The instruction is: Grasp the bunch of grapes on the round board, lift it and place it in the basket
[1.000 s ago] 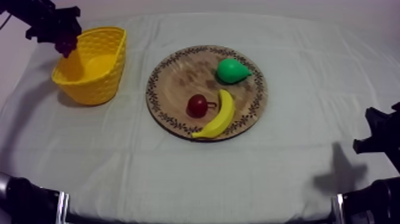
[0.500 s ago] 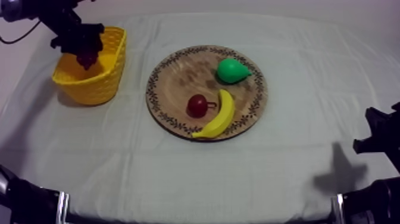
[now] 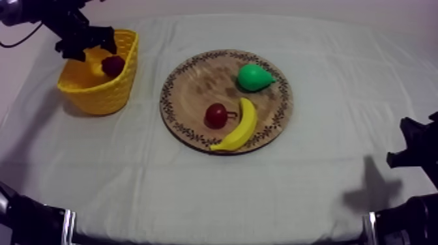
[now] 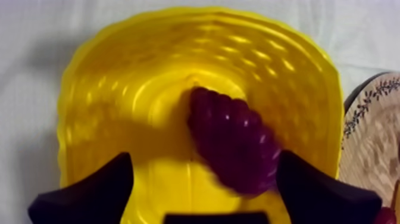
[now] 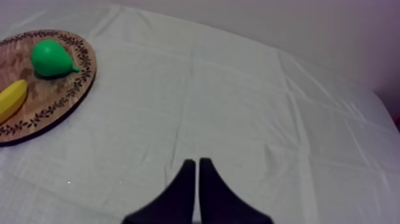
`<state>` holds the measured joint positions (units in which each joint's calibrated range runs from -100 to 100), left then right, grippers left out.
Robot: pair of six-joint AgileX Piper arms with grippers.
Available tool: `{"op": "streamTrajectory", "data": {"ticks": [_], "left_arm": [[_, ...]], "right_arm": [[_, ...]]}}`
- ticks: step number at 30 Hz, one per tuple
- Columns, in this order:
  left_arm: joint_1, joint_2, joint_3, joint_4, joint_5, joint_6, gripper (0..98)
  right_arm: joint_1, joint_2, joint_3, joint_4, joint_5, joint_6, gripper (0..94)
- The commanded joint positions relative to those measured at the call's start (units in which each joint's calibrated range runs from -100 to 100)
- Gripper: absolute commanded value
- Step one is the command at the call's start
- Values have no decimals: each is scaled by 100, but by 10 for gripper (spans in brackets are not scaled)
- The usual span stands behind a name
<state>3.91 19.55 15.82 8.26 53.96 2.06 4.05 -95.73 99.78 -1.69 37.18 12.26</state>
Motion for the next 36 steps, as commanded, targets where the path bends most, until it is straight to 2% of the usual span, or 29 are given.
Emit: {"op": "streamTrajectory", "data": {"ticks": [1,6,10,17,27,32,36], "left_arm": [[2,-51,37,8,-44,-29,955],[3,-273,241,18,-119,-65,956],[20,-720,575,32,-187,-124,915],[129,-2051,1380,-10,-292,-69,676],[193,-3822,2516,8,-352,21,486],[103,-4643,3502,112,-735,-85,358],[28,-5389,4580,256,-1400,-267,236]], "right_arm": [[1,-2,-1,1,-1,2,5],[1,-2,-1,1,-1,2,5],[1,-2,-1,1,-1,2,5],[1,-2,-1,1,-1,2,5],[1,-2,-1,1,-1,2,5],[1,-2,-1,1,-1,2,5],[1,-2,-1,1,-1,2,5]]}}
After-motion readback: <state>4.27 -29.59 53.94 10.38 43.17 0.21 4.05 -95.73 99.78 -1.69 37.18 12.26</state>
